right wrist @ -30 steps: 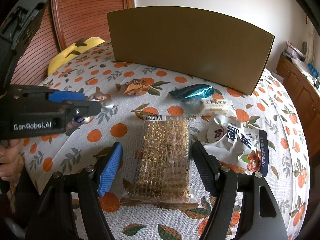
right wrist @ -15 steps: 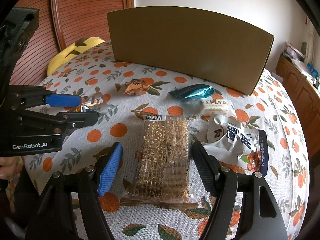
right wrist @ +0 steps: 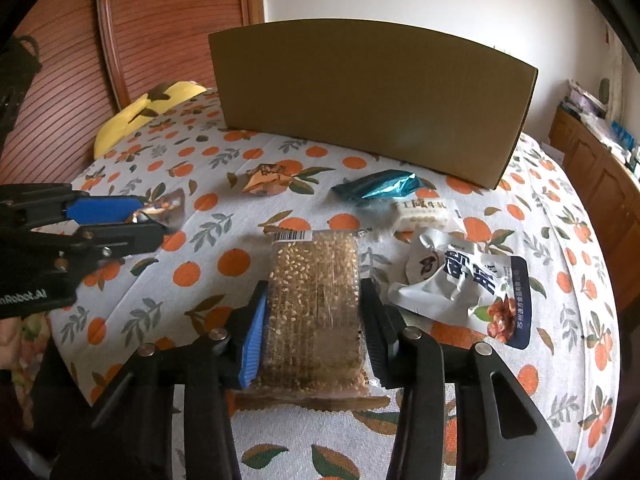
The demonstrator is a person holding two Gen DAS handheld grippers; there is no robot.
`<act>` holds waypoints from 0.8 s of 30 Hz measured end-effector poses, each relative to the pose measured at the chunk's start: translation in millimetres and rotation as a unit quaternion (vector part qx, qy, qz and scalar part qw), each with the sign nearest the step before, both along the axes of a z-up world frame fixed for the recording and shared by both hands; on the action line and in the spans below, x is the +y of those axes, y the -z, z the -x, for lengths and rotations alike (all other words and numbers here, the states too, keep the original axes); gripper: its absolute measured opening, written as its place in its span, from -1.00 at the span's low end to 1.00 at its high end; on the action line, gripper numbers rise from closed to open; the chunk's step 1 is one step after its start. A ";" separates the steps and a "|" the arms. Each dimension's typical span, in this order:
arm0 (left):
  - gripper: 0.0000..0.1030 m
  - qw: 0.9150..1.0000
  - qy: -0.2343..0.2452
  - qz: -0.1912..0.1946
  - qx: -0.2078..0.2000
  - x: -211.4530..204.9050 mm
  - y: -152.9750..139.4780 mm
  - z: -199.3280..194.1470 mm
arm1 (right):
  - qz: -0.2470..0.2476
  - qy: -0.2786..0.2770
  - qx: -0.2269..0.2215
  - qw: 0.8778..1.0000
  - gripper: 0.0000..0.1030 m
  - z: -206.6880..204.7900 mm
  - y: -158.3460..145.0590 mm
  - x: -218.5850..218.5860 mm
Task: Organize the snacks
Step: 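Close left tool on the silver-orange pouch while right tool grasps the grain-bar packet, then lift both held packets and carry them over the cardboard box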
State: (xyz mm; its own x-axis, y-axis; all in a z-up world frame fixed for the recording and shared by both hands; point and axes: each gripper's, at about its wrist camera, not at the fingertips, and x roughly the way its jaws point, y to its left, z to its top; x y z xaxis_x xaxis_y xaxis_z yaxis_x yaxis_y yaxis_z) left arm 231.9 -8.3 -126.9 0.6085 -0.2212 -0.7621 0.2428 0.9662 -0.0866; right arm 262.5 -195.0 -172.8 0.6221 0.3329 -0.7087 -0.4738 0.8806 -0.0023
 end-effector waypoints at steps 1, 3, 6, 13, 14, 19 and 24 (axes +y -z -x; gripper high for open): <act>-0.28 1.000 -0.001 0.003 -0.002 1.1 -1.1 1.2 | -0.002 -0.002 0.000 1.000 -0.19 3.0 -0.8 -0.2; -0.28 1.000 -0.001 0.007 -0.005 2.5 -2.6 3.3 | -0.008 -0.005 0.004 1.000 -0.20 3.9 -2.0 -1.5; -0.28 1.000 0.001 0.013 -0.009 2.7 -4.7 5.3 | -0.020 -0.002 0.007 1.000 -0.20 5.7 -5.5 -4.6; -0.28 1.000 0.006 0.018 -0.023 1.6 -14.2 4.7 | -0.028 -0.006 -0.004 1.000 -0.20 11.0 -18.2 -3.6; -0.28 0.999 0.006 0.019 -0.024 1.9 -16.1 3.9 | -0.029 -0.007 -0.005 1.000 -0.20 10.9 -20.1 -3.2; -0.28 0.999 0.006 0.022 -0.035 2.2 -24.9 -0.5 | -0.037 -0.010 -0.014 0.999 -0.20 9.9 -31.6 -5.1; -0.27 0.999 0.009 0.020 -0.045 0.4 -30.6 -4.6 | -0.040 -0.009 -0.021 0.999 -0.20 8.2 -37.7 -9.2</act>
